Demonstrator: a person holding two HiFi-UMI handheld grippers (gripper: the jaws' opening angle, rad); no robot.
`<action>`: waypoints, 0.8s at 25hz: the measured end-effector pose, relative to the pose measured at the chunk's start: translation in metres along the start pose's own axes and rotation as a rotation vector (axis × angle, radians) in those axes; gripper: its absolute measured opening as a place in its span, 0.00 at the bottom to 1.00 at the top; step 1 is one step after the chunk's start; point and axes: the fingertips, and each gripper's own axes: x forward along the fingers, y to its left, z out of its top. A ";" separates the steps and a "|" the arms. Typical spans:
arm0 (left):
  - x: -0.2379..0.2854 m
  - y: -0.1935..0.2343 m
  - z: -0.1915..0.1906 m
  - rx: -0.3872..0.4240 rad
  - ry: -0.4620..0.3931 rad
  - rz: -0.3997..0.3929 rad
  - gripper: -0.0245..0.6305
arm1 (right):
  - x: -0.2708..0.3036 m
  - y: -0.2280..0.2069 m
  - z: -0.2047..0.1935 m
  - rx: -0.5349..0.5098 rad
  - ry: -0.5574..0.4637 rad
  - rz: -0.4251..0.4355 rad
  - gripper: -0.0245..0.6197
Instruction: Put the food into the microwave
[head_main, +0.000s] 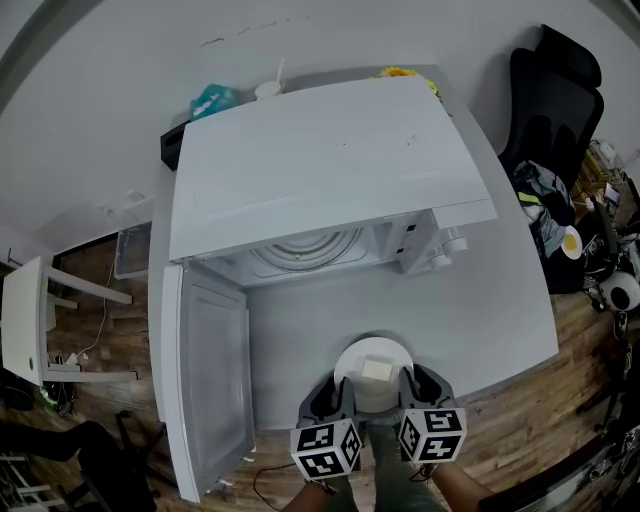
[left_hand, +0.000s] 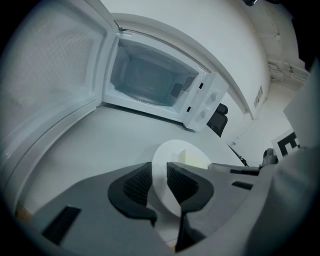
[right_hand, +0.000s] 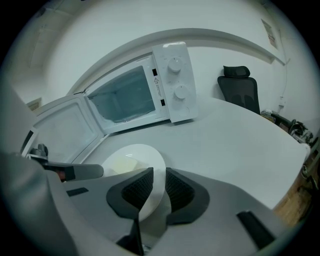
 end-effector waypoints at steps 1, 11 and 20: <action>-0.002 0.000 0.004 0.000 -0.009 0.001 0.18 | -0.001 0.002 0.003 -0.003 -0.005 0.003 0.18; -0.032 -0.004 0.051 -0.008 -0.118 0.013 0.16 | -0.018 0.022 0.044 -0.018 -0.076 0.039 0.18; -0.063 0.001 0.094 -0.023 -0.211 0.037 0.15 | -0.031 0.052 0.087 -0.048 -0.141 0.102 0.18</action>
